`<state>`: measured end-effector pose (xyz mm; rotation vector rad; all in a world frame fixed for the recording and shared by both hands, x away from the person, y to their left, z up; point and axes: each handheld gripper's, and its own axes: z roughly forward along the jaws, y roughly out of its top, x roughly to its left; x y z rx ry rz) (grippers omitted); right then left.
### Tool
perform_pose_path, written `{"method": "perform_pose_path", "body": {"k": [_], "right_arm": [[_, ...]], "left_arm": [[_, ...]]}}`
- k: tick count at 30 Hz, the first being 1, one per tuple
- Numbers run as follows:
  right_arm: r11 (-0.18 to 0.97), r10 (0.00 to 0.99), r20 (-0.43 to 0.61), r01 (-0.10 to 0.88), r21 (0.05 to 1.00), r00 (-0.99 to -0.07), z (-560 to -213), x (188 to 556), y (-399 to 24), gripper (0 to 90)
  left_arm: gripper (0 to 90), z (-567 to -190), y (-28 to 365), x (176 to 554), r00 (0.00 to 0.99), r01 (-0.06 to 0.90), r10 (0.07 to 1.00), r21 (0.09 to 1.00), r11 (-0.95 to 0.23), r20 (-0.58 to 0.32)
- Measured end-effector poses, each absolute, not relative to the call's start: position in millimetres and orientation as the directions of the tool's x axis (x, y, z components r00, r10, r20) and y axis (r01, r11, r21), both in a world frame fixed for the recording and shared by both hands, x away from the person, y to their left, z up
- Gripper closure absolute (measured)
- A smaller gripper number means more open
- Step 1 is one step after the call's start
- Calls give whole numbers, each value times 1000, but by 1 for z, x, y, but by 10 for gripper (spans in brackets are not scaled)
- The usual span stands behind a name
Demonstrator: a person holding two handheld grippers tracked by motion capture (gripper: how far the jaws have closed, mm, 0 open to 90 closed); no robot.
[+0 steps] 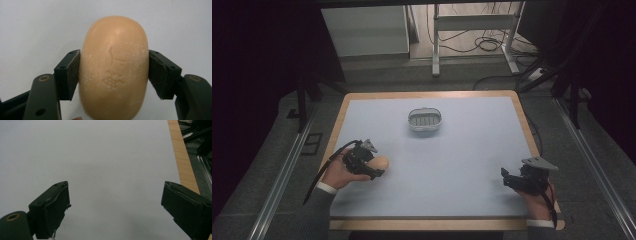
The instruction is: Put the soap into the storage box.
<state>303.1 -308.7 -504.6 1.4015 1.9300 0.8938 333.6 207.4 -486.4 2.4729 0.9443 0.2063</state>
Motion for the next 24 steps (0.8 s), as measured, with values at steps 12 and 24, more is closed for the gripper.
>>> {"method": "perform_pose_path", "body": {"k": [12,24], "right_arm": [[218,960,-70,566,795,-271,-505,303,-310,80],[220,960,-72,567,794,-271,-505,303,-309,80]], "left_arm": [[321,-484,204,340,750,586,660,492,-644,-30],[321,-480,199,351,753,580,658,493,-649,-20]]}}
